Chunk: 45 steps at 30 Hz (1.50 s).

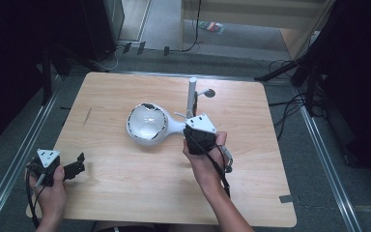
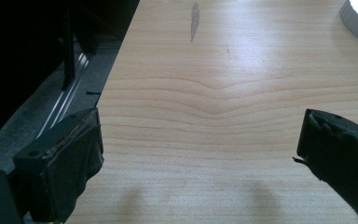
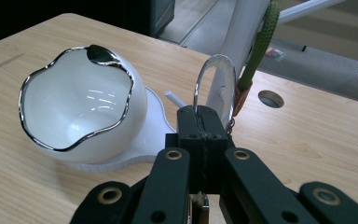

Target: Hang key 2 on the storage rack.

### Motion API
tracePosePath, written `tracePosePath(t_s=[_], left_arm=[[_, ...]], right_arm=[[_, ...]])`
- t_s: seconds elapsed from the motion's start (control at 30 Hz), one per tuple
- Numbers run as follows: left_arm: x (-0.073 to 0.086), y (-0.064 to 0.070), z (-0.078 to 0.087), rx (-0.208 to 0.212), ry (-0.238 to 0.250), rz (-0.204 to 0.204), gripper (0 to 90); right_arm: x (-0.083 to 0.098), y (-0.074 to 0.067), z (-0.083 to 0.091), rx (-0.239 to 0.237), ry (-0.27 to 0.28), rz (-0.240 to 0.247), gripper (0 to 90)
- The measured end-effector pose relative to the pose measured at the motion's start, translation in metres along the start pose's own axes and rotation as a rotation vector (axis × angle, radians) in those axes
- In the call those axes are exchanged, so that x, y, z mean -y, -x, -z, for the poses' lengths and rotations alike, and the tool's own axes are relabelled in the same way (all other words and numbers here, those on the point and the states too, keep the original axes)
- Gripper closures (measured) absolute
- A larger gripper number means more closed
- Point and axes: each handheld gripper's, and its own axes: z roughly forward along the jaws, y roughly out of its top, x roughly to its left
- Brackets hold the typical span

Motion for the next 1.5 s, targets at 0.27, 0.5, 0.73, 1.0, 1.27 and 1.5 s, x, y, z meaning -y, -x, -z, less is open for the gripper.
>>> tracePosePath(t_s=[0.27, 0.5, 0.73, 1.0, 1.27, 1.5], left_arm=[[0.000, 0.000, 0.000, 0.001, 0.000, 0.000, 0.4], [0.000, 0.000, 0.000, 0.002, -0.003, -0.002, 0.4], [0.000, 0.000, 0.000, 0.001, -0.003, -0.005, 0.4], [0.000, 0.000, 0.000, 0.001, -0.005, -0.010, 0.4], [0.000, 0.000, 0.000, 0.002, -0.005, -0.008, 0.4], [0.000, 0.001, 0.000, 0.000, -0.003, -0.006, 0.4]], right_arm=[[-0.001, 0.003, -0.004, 0.013, -0.007, -0.012, 90.0], [0.001, 0.005, -0.011, 0.020, -0.024, -0.022, 90.0], [0.002, 0.008, -0.019, 0.026, -0.038, -0.033, 90.0], [0.003, 0.009, -0.027, 0.017, -0.057, -0.034, 90.0], [0.002, 0.009, -0.024, -0.024, -0.062, -0.043, 65.4], [0.000, 0.012, -0.013, -0.026, -0.047, -0.053, 50.8]])
